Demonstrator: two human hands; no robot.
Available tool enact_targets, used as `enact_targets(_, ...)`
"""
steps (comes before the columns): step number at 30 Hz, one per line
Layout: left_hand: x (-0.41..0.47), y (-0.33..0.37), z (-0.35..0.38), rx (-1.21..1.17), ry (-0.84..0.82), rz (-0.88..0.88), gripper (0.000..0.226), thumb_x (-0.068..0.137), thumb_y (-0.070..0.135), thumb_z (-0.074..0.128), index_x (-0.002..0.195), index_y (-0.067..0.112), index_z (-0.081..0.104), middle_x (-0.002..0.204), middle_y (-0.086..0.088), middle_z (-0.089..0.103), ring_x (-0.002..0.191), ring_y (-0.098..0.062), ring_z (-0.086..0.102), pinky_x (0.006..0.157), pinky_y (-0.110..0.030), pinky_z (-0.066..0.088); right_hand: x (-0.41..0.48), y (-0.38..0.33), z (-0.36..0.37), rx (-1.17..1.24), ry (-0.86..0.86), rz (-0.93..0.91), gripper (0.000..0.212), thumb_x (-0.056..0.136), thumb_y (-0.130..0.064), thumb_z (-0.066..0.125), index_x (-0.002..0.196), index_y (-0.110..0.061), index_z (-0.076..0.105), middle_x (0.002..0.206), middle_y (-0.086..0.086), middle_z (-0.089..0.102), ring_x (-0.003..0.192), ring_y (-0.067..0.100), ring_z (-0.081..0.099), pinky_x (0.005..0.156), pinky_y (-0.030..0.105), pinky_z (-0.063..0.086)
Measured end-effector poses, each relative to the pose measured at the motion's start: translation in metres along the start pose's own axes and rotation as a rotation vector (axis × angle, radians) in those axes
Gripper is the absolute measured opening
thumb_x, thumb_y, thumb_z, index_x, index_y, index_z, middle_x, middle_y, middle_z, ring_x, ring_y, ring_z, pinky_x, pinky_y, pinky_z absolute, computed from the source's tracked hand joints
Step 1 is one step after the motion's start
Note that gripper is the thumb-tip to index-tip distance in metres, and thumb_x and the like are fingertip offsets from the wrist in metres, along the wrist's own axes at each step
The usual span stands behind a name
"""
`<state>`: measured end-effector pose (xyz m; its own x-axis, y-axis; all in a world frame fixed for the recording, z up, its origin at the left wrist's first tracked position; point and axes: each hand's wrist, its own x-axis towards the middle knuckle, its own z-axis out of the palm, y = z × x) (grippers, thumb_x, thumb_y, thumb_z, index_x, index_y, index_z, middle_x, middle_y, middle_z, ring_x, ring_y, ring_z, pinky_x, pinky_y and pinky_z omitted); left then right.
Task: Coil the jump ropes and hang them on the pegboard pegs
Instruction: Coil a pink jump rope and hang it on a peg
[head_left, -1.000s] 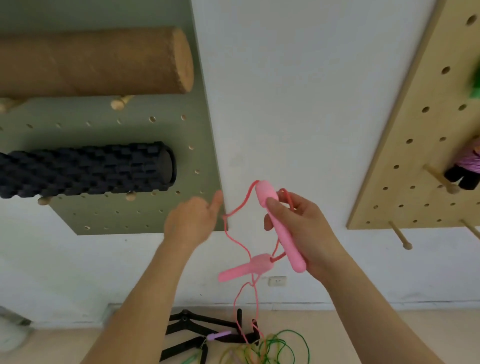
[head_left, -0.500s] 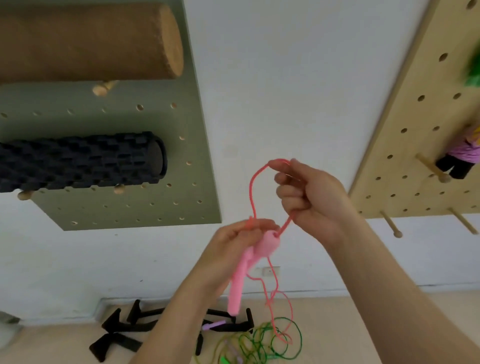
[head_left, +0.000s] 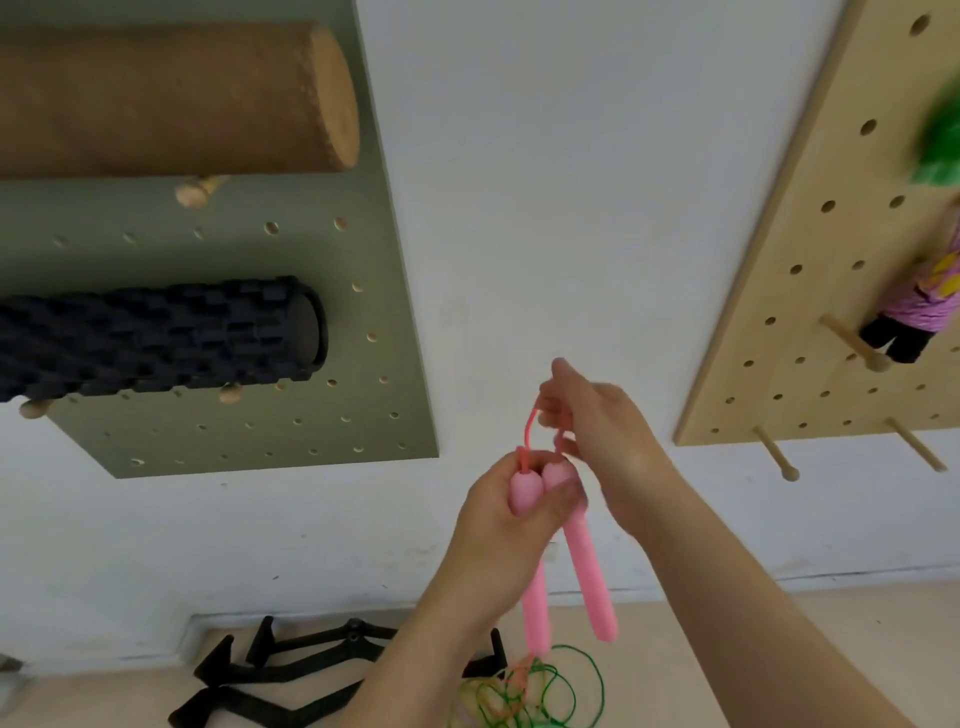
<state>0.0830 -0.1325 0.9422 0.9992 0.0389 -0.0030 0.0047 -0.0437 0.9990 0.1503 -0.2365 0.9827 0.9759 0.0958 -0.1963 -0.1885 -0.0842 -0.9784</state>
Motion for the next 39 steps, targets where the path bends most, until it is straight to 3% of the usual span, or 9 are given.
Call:
enact_targets(5,0.015,0.007,-0.007,-0.291,0.193,-0.105,0.018,0.093,0.026,0.061,0.099,0.010,0.065,0.093,-0.011,0.069,0.092,-0.024,0.068,0.087,-0.042,0.056,-0.052,0.031,-0.014,0.050,-0.641,0.069,0.035,0.096,-0.033,0.056,0.130,-0.039,0.052,0.112,0.005,0.070,0.099,0.030,0.070,0.084,0.043,0.057)
enact_targets(7,0.017,0.001,-0.004,-0.201,0.217,-0.111,0.015,0.092,0.029,0.060,0.096,0.015,0.066,0.094,-0.010,0.069,0.091,-0.021,0.068,0.085,-0.038,0.056,-0.049,0.043,-0.015,0.108,-0.663,0.140,0.047,0.093,-0.018,0.062,0.132,-0.037,0.047,0.105,0.016,0.071,0.089,0.038,0.070,0.078,0.043,0.057)
enact_targets(14,0.016,0.010,-0.022,0.173,0.097,-0.045,0.029,0.090,0.041,0.060,0.083,0.014,0.066,0.070,0.009,0.066,0.067,-0.008,0.063,0.057,-0.016,0.046,-0.047,0.059,-0.012,0.459,-0.662,0.265,0.013,0.084,-0.011,0.062,0.090,-0.018,0.071,0.069,0.008,0.039,0.055,0.016,0.038,0.046,0.023,0.038)
enact_targets(16,0.018,0.008,-0.037,0.633,0.268,0.108,0.048,0.083,0.060,0.058,0.063,0.016,0.058,0.052,0.010,0.053,0.051,-0.007,0.049,0.050,-0.021,0.038,-0.048,0.063,-0.015,0.541,-0.699,0.311,0.023,0.084,-0.010,0.063,0.107,-0.008,0.064,0.067,0.006,0.037,0.050,0.011,0.033,0.039,0.017,0.032)
enact_targets(18,0.021,0.011,-0.048,0.679,0.463,0.347,0.040,0.077,0.059,0.058,0.065,0.022,0.055,0.063,0.009,0.055,0.064,-0.009,0.052,0.061,-0.027,0.043,-0.049,0.065,-0.017,0.629,-0.801,0.347,0.030,0.087,-0.010,0.063,0.116,-0.005,0.057,0.067,0.004,0.036,0.048,0.008,0.031,0.038,0.015,0.032)
enact_targets(21,0.026,0.027,-0.042,0.142,0.048,0.242,0.031,0.080,0.047,0.060,0.089,0.018,0.066,0.091,0.002,0.066,0.084,-0.010,0.061,0.074,-0.022,0.048,-0.051,0.064,-0.016,0.730,-0.980,0.340,0.022,0.093,-0.013,0.061,0.114,-0.009,0.058,0.066,0.000,0.038,0.046,0.004,0.036,0.039,0.012,0.035)
enact_targets(24,0.026,0.030,-0.031,0.133,-0.097,0.171,0.043,0.086,0.040,0.050,0.077,0.003,0.069,0.076,-0.010,0.066,0.065,-0.013,0.058,0.058,-0.022,0.043,-0.054,0.063,-0.016,0.761,-1.077,0.355,0.015,0.096,-0.017,0.058,0.109,-0.011,0.060,0.067,-0.002,0.044,0.048,0.004,0.045,0.043,0.015,0.041)
enact_targets(29,0.028,0.019,-0.033,0.200,-0.066,0.266,0.047,0.078,0.045,0.043,0.069,0.007,0.070,0.073,-0.013,0.068,0.070,-0.029,0.060,0.063,-0.036,0.045,-0.059,0.065,-0.021,0.635,-1.048,0.428,0.015,0.090,-0.027,0.066,0.097,-0.015,0.061,0.067,-0.001,0.044,0.052,0.010,0.046,0.054,0.024,0.047)
enact_targets(39,0.025,0.029,-0.022,0.058,-0.011,0.219,0.043,0.084,0.031,0.043,0.062,0.005,0.069,0.067,-0.008,0.067,0.061,-0.013,0.058,0.057,-0.022,0.044,-0.082,0.059,-0.019,0.937,-0.893,0.475,0.033,0.074,-0.025,0.083,0.099,-0.010,0.069,0.062,-0.002,0.042,0.041,0.002,0.034,0.033,0.012,0.031)
